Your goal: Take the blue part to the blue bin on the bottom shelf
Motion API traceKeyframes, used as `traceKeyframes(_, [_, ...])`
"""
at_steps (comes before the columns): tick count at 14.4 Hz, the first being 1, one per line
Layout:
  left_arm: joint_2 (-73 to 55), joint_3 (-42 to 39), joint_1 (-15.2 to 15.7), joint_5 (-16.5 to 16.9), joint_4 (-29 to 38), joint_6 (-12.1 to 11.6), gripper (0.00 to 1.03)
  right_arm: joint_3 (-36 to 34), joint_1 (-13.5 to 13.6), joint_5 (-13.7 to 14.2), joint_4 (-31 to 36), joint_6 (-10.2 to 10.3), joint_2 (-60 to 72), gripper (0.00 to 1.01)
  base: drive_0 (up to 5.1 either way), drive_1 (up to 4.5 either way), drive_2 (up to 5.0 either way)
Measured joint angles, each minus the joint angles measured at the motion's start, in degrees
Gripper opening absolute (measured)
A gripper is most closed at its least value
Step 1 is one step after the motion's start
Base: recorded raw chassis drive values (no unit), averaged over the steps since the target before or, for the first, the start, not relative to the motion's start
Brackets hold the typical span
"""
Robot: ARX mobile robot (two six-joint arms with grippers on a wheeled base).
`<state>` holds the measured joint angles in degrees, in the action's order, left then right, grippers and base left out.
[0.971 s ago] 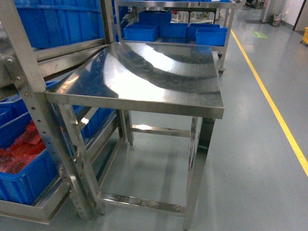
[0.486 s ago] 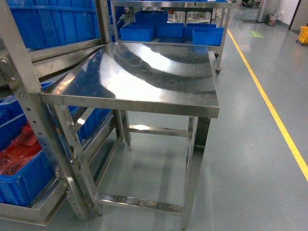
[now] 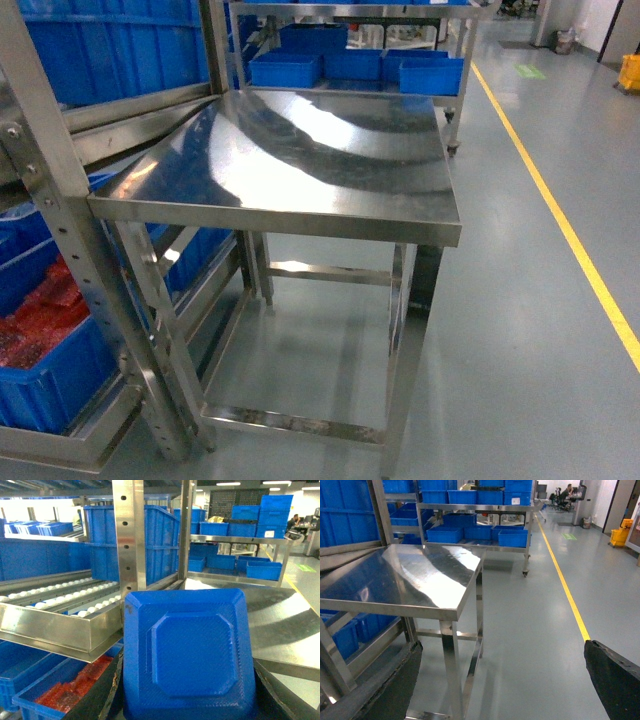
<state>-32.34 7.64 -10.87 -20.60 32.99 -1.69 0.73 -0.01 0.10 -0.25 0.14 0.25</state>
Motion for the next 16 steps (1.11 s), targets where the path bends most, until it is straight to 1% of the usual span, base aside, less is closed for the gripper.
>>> traceKeyframes(16, [0.1,0.0,0.0,-0.2,-0.1,0.0,0.44,0.0,0.0,-0.1,0.1,0.0,0.0,0.98,-4.9,3.38,1.5])
